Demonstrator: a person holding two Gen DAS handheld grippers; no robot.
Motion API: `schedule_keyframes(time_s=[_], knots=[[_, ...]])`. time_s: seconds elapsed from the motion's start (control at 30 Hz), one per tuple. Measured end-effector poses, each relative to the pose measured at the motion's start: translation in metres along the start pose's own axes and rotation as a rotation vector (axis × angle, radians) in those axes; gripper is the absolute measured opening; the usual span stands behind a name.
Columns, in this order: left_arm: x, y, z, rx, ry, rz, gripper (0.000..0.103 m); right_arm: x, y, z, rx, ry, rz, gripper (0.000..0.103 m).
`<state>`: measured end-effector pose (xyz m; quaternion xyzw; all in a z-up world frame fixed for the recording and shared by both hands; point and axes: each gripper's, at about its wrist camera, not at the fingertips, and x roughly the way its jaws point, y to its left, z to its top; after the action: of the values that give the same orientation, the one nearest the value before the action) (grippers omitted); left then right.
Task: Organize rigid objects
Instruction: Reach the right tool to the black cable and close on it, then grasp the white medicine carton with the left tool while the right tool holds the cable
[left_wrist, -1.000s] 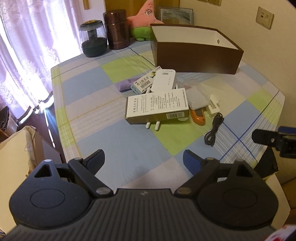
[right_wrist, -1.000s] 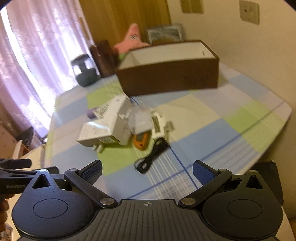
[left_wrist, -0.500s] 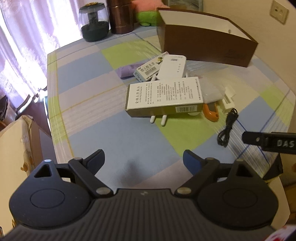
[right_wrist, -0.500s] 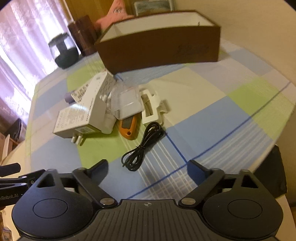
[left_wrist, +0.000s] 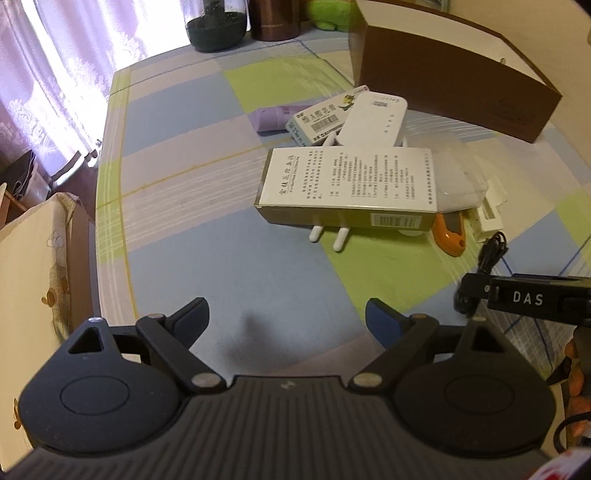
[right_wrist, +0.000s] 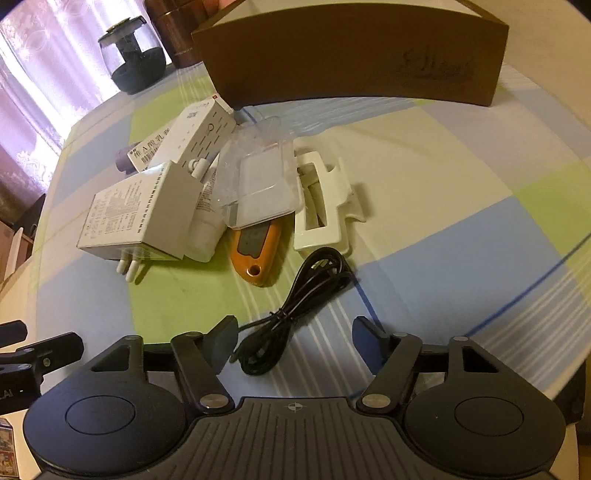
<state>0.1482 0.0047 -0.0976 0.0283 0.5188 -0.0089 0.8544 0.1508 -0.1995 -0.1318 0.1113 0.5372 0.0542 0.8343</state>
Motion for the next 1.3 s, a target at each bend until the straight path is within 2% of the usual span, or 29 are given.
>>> schedule_keyframes(time_s=[0.23, 0.33, 0.5, 0.57, 0.67, 0.83, 1.0, 1.3], knots=[[0.002, -0.002, 0.004, -0.012, 0.005, 0.017, 0.090, 0.009, 0.004, 0.007, -0.031, -0.026, -0.005, 0.061], [0.001, -0.005, 0.006, -0.016, 0.004, 0.017, 0.090, 0.011, 0.007, 0.009, -0.095, -0.030, -0.060, 0.045], [0.001, -0.011, 0.009, -0.028, 0.001, 0.014, 0.090, 0.008, -0.005, 0.011, -0.147, -0.016, -0.048, 0.033], [0.000, -0.014, 0.011, -0.031, -0.001, 0.013, 0.090, 0.006, -0.012, 0.010, -0.185, -0.015, -0.041, 0.022], [-0.002, -0.019, 0.012, -0.041, -0.004, 0.013, 0.090, 0.003, -0.022, 0.008, -0.240, -0.023, -0.025, 0.013], [-0.006, -0.029, 0.016, -0.059, -0.016, 0.008, 0.090, -0.002, -0.039, 0.006, -0.294, -0.015, 0.037, 0.011], [-0.012, -0.040, 0.023, -0.081, -0.041, 0.003, 0.090, -0.016, -0.046, 0.009, -0.352, -0.056, 0.038, 0.011], [0.000, -0.071, 0.042, -0.073, -0.076, 0.010, 0.090, -0.027, -0.090, 0.042, -0.271, -0.082, 0.036, 0.011]])
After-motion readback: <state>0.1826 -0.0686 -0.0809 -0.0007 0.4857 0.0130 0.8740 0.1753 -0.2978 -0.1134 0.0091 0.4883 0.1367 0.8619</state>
